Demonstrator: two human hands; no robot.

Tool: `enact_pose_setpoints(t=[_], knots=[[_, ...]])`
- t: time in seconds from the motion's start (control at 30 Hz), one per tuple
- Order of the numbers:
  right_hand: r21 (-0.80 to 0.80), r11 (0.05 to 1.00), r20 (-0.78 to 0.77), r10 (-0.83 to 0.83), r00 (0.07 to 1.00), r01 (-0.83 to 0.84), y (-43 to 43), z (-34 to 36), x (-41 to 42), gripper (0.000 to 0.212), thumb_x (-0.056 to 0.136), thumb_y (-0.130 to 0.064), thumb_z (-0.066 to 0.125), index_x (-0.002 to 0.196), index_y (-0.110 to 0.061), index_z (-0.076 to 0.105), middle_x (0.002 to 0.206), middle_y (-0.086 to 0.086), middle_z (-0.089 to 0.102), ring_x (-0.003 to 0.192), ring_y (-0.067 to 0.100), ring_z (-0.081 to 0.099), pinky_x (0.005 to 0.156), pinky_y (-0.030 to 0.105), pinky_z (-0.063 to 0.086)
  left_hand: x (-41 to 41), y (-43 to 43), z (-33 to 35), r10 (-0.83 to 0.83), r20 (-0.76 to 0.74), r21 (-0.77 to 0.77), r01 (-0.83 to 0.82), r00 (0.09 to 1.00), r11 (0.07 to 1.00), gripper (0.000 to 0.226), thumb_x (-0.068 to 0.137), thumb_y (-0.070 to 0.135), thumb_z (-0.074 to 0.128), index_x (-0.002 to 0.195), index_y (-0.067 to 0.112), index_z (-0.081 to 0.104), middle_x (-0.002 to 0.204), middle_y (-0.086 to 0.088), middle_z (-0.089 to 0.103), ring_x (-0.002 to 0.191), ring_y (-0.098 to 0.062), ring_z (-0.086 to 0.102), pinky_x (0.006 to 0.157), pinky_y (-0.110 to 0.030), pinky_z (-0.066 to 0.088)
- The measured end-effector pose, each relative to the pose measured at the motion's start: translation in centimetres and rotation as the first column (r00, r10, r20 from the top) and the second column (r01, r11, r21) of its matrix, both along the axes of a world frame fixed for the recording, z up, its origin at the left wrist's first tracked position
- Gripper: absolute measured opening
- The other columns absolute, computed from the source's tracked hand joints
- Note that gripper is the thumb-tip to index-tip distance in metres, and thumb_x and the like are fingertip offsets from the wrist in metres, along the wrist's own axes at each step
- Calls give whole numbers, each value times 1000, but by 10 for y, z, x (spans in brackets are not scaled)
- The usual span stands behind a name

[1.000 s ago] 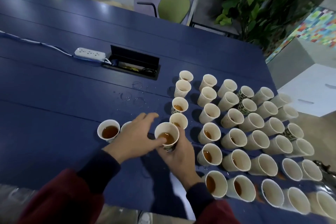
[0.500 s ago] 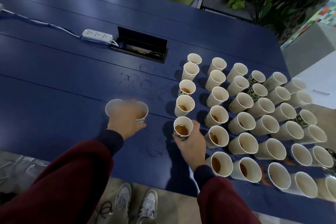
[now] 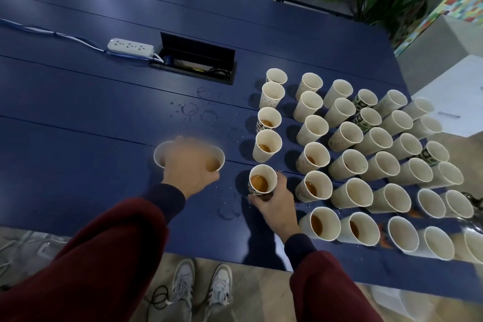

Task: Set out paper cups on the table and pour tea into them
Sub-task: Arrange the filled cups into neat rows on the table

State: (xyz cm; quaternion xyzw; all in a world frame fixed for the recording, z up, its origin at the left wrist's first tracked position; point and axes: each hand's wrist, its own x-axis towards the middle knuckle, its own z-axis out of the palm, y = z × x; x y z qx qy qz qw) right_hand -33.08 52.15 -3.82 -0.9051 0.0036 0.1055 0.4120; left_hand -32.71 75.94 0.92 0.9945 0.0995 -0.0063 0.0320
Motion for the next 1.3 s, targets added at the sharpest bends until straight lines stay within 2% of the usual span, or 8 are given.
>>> enact_pose_setpoints(t=[0.1, 0.23, 0.43, 0.6, 0.8, 1.0, 1.1, 1.3], knots=[[18, 1000, 8, -25, 1000, 25, -2, 12, -13, 85, 72, -32, 91, 138, -26, 38, 136, -2, 58, 120, 15, 59, 96, 26, 45, -14, -6, 9, -49, 56, -93, 54, 997, 994, 64, 73, 68, 62, 109, 17, 58, 105, 0, 60, 96, -23, 52, 80, -40, 41], [-68, 997, 97, 34, 995, -28, 4, 36, -45, 88, 73, -39, 88, 143, -23, 38, 131, -8, 47, 95, -4, 54, 78, 11, 42, -40, -18, 18, -113, 66, -273, 127, 991, 954, 57, 71, 61, 68, 107, 19, 54, 103, 3, 58, 95, -21, 56, 77, -36, 42], [-166, 981, 136, 121, 983, -97, 19, 45, -85, 95, 73, -62, 79, 147, -29, 31, 141, -9, 38, 111, 10, 57, 82, 23, 54, -72, -41, 26, -201, -26, -442, 170, 979, 881, 58, 72, 59, 72, 114, 28, 46, 110, 10, 53, 96, -11, 52, 73, -26, 43], [-106, 976, 99, 203, 974, -192, 25, 46, -99, 93, 72, -66, 71, 149, -32, 30, 141, -13, 43, 112, 3, 54, 78, 5, 40, -84, -59, 30, -248, -68, -484, 185, 966, 855, 59, 71, 60, 73, 112, 30, 43, 110, 12, 50, 92, -4, 45, 71, -21, 35], [-141, 978, 91, 170, 981, -157, 18, 43, -93, 83, 80, -58, 72, 149, -27, 36, 140, -11, 53, 120, 7, 57, 91, 8, 35, -83, -70, 28, -323, -92, -548, 223, 942, 806, 53, 71, 59, 71, 107, 33, 42, 107, 13, 49, 92, -5, 50, 74, -24, 42], [-148, 987, 160, 79, 984, -55, -4, 33, -80, 59, 79, -57, 71, 128, -32, 50, 124, -17, 57, 105, -8, 50, 78, 5, 40, -58, -72, 18, -144, -188, -787, -61, 972, 614, 67, 84, 59, 67, 138, 22, 48, 128, 5, 57, 112, -15, 59, 97, -36, 49], [-146, 989, 143, 39, 989, -18, -12, 29, -75, 62, 77, -53, 76, 128, -31, 48, 121, -16, 55, 101, -3, 52, 72, 8, 39, -34, -78, 7, -3, -397, -844, -363, 918, 396, 73, 85, 67, 58, 138, 17, 49, 127, -5, 62, 113, -25, 64, 103, -42, 48], [-140, 990, 89, 49, 995, -36, -22, 19, -69, 69, 79, -49, 79, 134, -28, 43, 130, -12, 53, 108, 2, 53, 82, 15, 42, -10, -98, 16, -44, -616, -687, -564, 786, -457, 32, 103, 42, 48, 108, 13, 59, 114, -19, 69, 115, -34, 65, 94, -42, 55]])
